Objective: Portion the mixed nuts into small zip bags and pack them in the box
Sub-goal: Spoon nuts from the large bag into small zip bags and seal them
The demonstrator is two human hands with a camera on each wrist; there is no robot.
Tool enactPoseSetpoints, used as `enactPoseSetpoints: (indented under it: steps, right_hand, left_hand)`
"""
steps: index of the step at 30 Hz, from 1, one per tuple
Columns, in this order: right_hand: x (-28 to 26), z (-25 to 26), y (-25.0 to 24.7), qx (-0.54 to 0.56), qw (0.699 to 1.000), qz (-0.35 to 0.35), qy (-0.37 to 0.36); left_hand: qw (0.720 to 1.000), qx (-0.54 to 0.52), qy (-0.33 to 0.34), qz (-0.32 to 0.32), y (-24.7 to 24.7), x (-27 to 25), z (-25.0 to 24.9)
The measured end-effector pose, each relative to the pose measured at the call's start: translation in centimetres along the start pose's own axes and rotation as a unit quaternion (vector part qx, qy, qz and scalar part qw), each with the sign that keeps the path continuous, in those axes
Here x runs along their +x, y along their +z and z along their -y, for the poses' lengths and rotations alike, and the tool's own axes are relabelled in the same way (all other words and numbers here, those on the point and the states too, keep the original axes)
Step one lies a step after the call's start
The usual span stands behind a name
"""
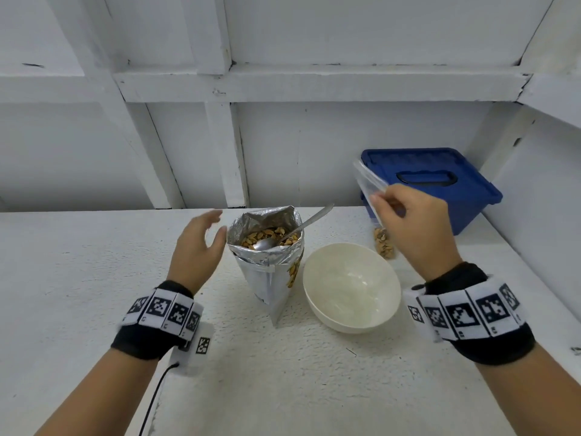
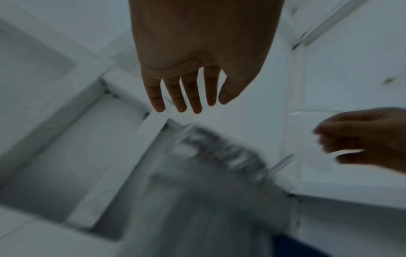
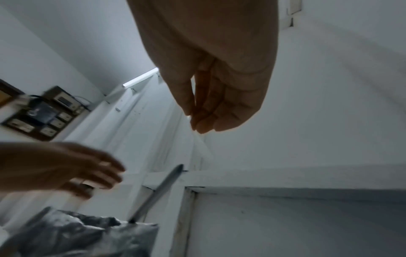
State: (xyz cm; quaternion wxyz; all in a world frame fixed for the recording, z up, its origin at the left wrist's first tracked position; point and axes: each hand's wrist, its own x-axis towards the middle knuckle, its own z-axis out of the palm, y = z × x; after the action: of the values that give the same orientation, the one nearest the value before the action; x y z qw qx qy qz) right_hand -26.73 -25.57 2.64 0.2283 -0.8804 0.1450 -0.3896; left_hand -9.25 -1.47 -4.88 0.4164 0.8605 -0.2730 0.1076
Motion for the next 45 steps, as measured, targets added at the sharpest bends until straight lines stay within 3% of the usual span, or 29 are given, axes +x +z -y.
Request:
enactPoseSetpoints:
  steps: [3,5,8,11,14,19,23,28,33,45]
  right_hand:
    - [0.5,2.7,0.9,0.022,0.996,-0.032,-0.081]
    - [0.3,4.2,2.1,0.042,0.992,-0.019,-0.12]
    - [-0.3,5.7,3.9,0.08,0.985,0.015,-0.152]
    - [-0.9,6.4,5.0,0.096,0.979,0.035,-0.174]
    - [-1.2,6.6,5.3,0.145,0.976,0.073,-0.143]
    - [-1.2,6.3,4.3,0.246,0.942,0.226,-0.008]
    - [-0.5,6.6,3.7,0.36,0.902,0.219,0.091]
    - [0.5,7.4,4.0,0.335,0.883,0.32,0.073]
    - [0.6,7.7,4.9,0.291,0.901,0.312,0.076]
    - [0.3,7.5,5.1,0.262,0.915,0.302,0.048]
  left_hand:
    - [0.995,-0.047,0.086,-0.022,-1.4,1.0,-4.9]
    - [0.989,-0.076,0.123,0.004,-2.1,1.2,-7.6]
    - [0.978,-0.147,0.105,0.107,-2.5,1.2,-10.0]
    - [0.969,-0.189,0.096,0.131,-2.4,0.9,-10.2]
    - [0.969,-0.19,0.107,0.115,-2.6,0.5,-9.7]
    - [0.972,-0.151,0.153,0.094,-3.2,0.3,-8.3]
    - [0.972,-0.092,0.187,0.112,-3.5,0.3,-7.6]
    - [0.962,-0.049,0.217,0.157,-3.3,0.2,-7.4]
    - [0.966,-0.045,0.145,0.209,-2.9,-0.2,-6.7]
    - [0.979,-0.091,0.11,0.149,-2.8,-1.2,-5.8]
